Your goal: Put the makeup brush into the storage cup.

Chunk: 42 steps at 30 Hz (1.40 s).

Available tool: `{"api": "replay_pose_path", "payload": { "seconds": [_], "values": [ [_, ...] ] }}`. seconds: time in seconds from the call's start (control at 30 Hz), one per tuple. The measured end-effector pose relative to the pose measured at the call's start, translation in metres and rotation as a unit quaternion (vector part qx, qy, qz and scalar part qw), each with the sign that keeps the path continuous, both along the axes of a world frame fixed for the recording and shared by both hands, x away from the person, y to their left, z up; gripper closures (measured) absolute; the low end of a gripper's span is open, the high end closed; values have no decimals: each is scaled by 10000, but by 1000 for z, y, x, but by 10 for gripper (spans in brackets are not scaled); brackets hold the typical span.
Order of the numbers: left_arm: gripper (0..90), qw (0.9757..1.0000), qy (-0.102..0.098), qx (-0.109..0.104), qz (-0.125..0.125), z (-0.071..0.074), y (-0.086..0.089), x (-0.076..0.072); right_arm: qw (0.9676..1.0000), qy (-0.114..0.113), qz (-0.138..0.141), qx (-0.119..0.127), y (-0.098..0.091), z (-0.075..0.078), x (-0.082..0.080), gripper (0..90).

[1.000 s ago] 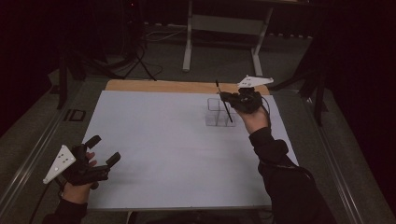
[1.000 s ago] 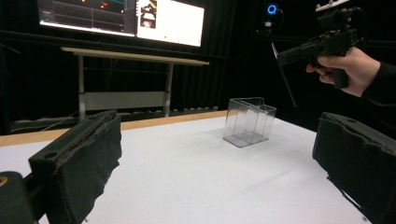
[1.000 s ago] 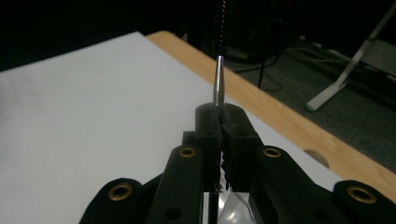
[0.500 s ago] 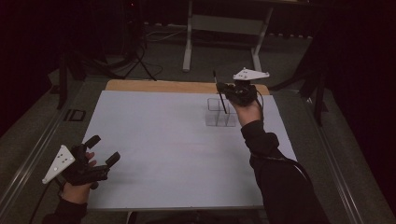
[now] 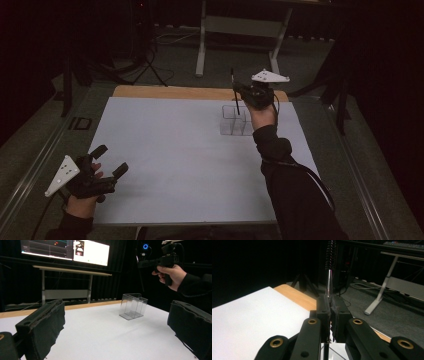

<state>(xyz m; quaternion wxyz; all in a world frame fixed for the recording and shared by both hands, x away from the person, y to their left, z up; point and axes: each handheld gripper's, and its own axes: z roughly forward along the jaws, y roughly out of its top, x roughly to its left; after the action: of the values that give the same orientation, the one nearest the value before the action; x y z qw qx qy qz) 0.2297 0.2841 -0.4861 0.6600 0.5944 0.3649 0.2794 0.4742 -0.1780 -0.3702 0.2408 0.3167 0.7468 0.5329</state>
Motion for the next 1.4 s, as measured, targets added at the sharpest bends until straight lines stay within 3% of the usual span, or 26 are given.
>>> {"api": "replay_pose_path", "payload": {
  "seconds": [0.23, 0.4, 0.77, 1.4],
  "values": [
    [18, 10000, 0, 15, -13, 0, 0, 0, 9998, -165, -88, 68, 9, -5, 3, 855],
    [18, 10000, -5, 11, -23, 0, 0, 0, 9997, -127, -131, 134, 13, -13, 7, 855],
    [18, 10000, -8, 14, -42, 0, 0, 0, 9996, -124, -252, -35, 19, -29, 14, 855],
    [18, 10000, -8, 38, -49, 0, 0, 0, 9989, 344, -321, -82, 14, -53, 16, 852]
  ]
}}
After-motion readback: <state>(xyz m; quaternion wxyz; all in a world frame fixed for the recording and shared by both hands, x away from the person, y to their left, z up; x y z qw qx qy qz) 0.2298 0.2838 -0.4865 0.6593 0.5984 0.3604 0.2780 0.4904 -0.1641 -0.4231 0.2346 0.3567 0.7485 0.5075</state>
